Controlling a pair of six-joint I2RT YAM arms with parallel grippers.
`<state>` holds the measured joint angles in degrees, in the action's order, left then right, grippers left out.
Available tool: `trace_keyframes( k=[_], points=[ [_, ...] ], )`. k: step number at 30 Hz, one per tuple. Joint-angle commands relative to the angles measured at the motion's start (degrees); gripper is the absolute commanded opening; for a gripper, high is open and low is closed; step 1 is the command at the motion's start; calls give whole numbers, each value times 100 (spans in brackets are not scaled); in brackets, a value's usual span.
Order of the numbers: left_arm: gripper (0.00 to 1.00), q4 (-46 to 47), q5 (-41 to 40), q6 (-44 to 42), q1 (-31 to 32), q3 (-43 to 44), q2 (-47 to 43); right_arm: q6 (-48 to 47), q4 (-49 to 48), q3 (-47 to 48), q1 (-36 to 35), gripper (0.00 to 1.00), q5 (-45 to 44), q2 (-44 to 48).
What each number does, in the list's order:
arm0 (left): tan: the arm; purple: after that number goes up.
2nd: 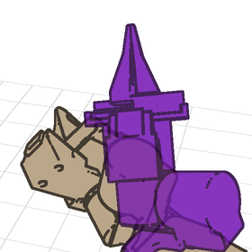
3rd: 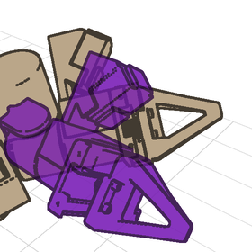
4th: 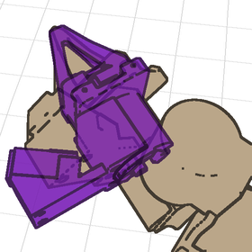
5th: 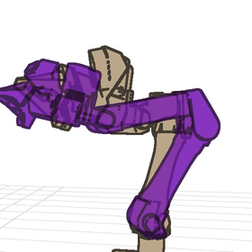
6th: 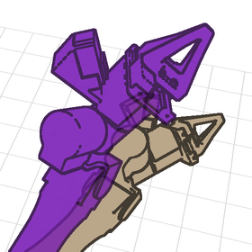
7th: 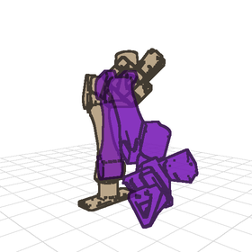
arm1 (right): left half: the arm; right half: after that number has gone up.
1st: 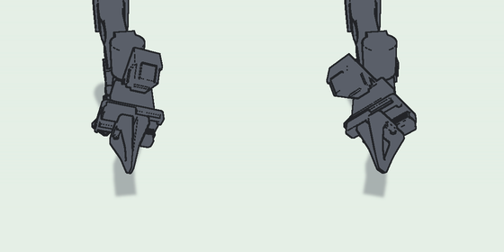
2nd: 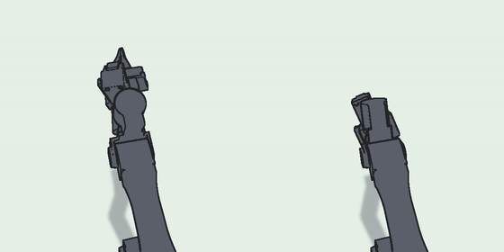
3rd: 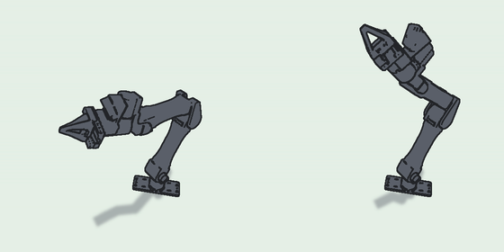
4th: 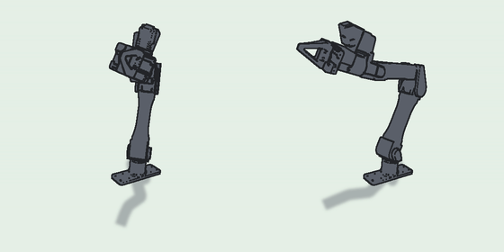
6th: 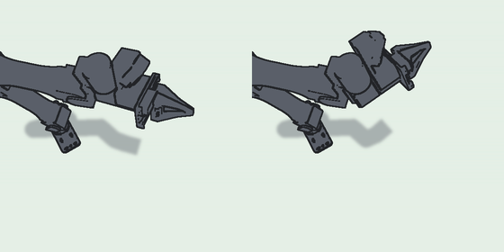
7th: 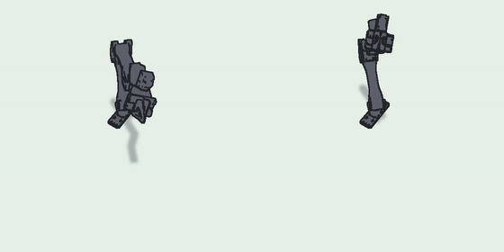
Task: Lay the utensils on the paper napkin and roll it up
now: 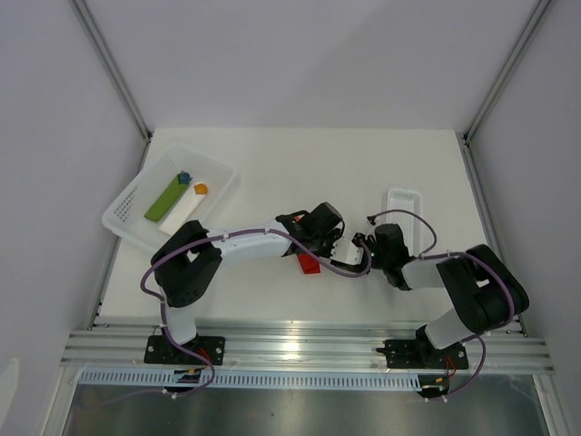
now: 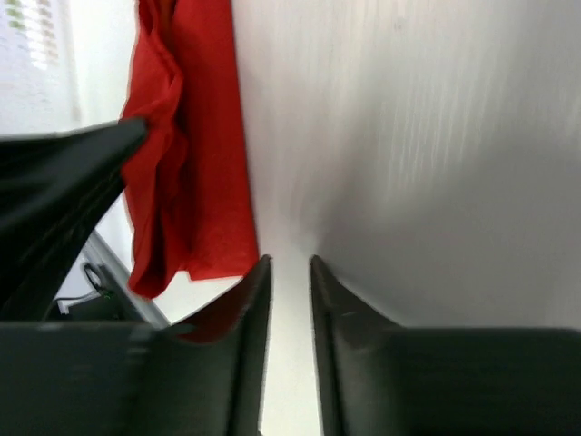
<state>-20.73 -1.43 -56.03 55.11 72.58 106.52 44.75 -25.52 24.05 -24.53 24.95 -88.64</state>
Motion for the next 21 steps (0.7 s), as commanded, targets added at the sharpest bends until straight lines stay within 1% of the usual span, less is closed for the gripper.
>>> trace_keyframes(
  k=[1, 4, 5, 8, 9, 12, 13, 15, 18, 21],
  points=[
    [4, -19, -6, -31, 26, 257, 36, 612, -1995, -795, -25, 31, -156, 469],
    [4, -27, -6, -13, 26, 275, 53, 448, -2326, -1201, -253, 37, -464, 961],
    [4, -36, -6, -4, 26, 283, 53, 377, -2326, -1253, -497, 38, -761, 1276],
    [4, -45, -15, 22, 26, 318, 62, 123, -2396, -1464, -859, 40, -1175, 1787],
    [4, -45, -24, 39, 26, 310, 79, 78, -2414, -1526, -1078, 40, -1490, 2128],
    [5, -89, -24, 57, 26, 354, 97, -10, -2300, -1693, -1290, 46, -1975, 2683],
    [5, -89, -24, 66, 26, 371, 106, -36, -2126, -1667, -1317, 48, -2020, 2746],
    [5, -133, -15, 83, 26, 415, 132, -20, -2001, -1641, -1335, 48, -2082, 2782],
    [5, -212, 3, 119, 26, 538, 176, 77, -2273, -1685, -1352, 48, -1986, 2545],
    [5, -265, 11, 163, 26, 635, 237, 34, -1880, -1580, -1317, 47, -2125, 2501]
  ],
)
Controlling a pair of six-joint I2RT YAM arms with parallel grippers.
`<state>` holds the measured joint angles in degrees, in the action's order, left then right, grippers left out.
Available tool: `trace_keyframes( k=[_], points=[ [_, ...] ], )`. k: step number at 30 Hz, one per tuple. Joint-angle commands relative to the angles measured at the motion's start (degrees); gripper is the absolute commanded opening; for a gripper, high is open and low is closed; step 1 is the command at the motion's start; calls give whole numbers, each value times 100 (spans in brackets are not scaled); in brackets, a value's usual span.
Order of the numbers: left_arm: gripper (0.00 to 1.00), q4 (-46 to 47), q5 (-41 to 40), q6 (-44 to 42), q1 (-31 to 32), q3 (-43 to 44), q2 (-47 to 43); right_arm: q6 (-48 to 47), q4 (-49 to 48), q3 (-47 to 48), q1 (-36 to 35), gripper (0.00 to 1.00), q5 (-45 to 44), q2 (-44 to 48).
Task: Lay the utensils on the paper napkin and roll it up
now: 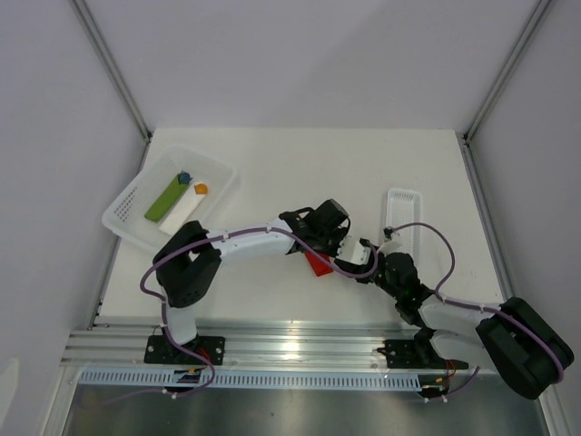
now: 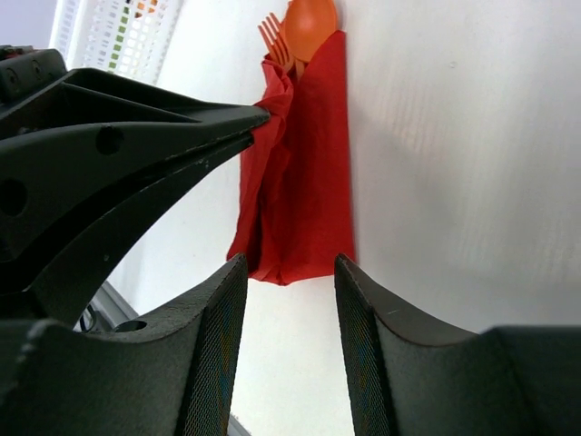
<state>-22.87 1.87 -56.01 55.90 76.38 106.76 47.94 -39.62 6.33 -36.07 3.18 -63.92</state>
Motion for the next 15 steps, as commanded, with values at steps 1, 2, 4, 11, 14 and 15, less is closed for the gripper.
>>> trace_keyframes(
  k=[1, 2, 4, 11, 14, 15],
  points=[
    [5, -59, -336, 160, -53, 281, 266, -320, -294, 237, -67, 47, 86, 20],
    [5, -94, -354, 178, -53, 325, 310, -373, -110, 420, 3, 46, 156, -15],
    [5, -121, -380, 161, -53, 413, 389, -426, 182, 527, 196, 45, 331, -111],
    [5, -95, -398, 187, -53, 650, 574, -461, 234, 457, 320, 45, 746, -227],
    [6, -156, -415, 178, -53, 668, 618, -637, 726, 474, 329, 40, 588, -42],
    [6, -165, -424, 169, -53, 668, 653, -698, 1006, 475, 329, 38, 500, 124]
  ],
)
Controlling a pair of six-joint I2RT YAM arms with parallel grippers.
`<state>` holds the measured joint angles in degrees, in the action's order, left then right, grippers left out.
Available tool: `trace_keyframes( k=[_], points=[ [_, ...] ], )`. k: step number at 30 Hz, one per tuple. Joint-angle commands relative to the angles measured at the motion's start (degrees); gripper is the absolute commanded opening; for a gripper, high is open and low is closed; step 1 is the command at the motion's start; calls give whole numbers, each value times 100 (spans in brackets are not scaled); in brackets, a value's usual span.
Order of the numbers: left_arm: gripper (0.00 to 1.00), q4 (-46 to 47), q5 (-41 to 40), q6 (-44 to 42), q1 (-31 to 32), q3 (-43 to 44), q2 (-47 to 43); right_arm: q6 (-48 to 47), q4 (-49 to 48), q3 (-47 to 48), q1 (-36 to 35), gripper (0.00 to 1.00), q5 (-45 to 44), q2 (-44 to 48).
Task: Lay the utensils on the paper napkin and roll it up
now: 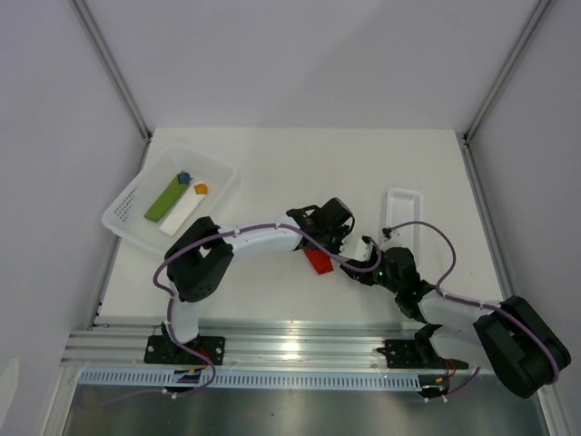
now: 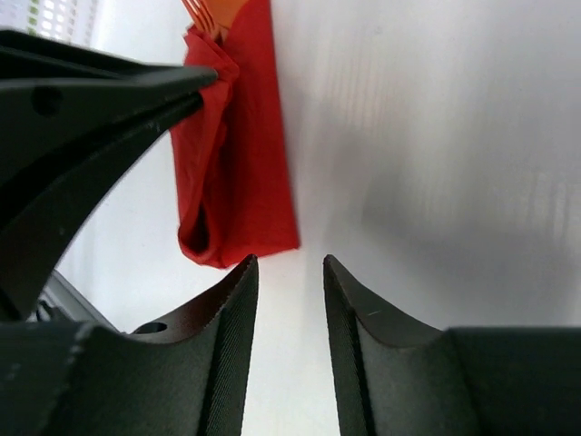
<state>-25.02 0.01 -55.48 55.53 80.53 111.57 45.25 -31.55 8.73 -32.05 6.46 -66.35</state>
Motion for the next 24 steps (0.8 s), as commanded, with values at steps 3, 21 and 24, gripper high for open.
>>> trace_keyframes(
  k=[3, 21, 24],
  points=[
    [6, 41, -273, 108, -16, 261, 225, -789, 980, 366, -73, 30, -73, 709],
    [7, 32, -511, 81, -16, 472, 594, -1370, 3770, 1139, 33, 13, -1006, 1325],
    [7, 67, -555, 90, -16, 481, 638, -1651, 3972, 1175, -20, 6, -1067, 1632]
  ],
)
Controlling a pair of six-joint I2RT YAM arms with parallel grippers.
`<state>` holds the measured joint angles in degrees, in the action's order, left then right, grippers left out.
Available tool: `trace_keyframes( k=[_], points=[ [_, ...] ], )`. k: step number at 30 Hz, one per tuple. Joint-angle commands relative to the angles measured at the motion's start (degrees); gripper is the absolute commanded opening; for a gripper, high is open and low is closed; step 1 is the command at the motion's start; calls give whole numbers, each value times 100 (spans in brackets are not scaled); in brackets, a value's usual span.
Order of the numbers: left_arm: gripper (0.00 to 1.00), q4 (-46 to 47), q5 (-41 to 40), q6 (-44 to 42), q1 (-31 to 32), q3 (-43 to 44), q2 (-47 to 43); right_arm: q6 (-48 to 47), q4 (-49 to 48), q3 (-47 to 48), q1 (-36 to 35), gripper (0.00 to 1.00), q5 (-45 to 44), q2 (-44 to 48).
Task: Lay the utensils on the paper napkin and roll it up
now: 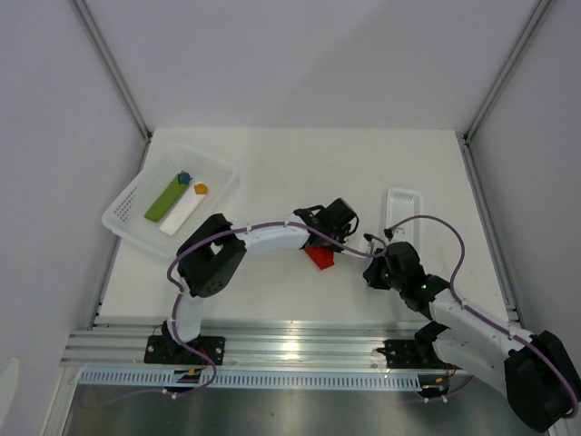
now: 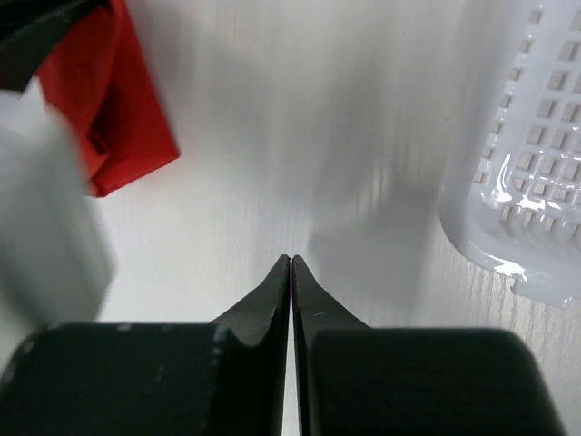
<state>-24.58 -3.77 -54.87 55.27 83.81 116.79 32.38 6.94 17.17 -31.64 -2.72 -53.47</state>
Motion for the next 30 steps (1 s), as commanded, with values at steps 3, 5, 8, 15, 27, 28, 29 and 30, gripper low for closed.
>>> trace_keyframes(
  k=[3, 5, 8, 15, 27, 28, 29, 30],
  points=[
    [7, 23, -255, 38, 2, 232, 194, -671, 202, 322, -202, 0, -220, 661],
    [7, -29, -230, 91, 11, 276, 203, -803, 281, 313, -281, 0, -255, 768],
    [8, -38, -212, 126, 10, 285, 221, -804, 194, 243, -501, 0, -167, 882],
    [7, -29, -185, 161, 11, 329, 256, -1084, -368, 120, -1160, 0, 561, 794],
    [8, -47, -168, 205, 11, 373, 291, -2094, -2547, 94, -1985, 0, 135, -215],
    [8, -47, -168, 205, 11, 373, 283, -2226, -2792, 76, -2126, 0, -77, -251],
    [8, -47, -168, 205, 11, 382, 274, -2523, -2882, 59, -2414, 0, -262, -269],
    [8, -47, -159, 205, 11, 390, 265, -2674, -2969, 41, -2548, 0, -560, -278]
  ],
)
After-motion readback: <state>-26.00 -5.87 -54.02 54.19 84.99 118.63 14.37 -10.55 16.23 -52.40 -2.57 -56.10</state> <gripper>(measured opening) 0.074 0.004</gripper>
